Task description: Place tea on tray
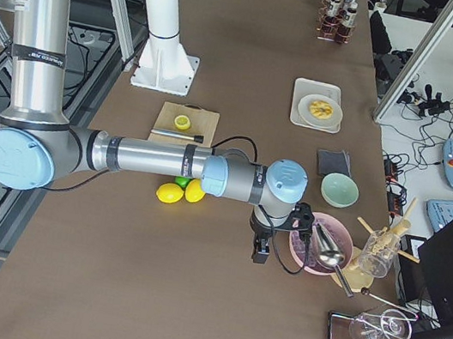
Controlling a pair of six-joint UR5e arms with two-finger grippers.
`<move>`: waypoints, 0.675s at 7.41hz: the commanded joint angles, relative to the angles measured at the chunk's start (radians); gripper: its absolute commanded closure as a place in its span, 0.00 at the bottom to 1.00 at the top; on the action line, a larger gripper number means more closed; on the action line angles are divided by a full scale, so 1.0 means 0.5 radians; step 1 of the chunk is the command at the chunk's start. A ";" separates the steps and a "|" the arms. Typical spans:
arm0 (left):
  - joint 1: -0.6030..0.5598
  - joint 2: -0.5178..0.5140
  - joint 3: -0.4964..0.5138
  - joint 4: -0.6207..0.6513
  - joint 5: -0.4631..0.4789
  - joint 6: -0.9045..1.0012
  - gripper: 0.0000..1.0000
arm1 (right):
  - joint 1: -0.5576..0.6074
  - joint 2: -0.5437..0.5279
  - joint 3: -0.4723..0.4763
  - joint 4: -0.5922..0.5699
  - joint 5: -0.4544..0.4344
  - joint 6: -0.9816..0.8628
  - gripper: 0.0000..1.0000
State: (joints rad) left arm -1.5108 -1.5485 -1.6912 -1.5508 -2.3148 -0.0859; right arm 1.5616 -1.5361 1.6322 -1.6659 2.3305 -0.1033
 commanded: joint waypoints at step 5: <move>0.000 0.001 0.008 0.000 -0.009 0.003 0.02 | 0.000 -0.002 0.006 0.000 -0.001 -0.002 0.00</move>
State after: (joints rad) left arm -1.5110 -1.5474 -1.6846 -1.5508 -2.3185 -0.0844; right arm 1.5616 -1.5370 1.6362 -1.6659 2.3311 -0.1035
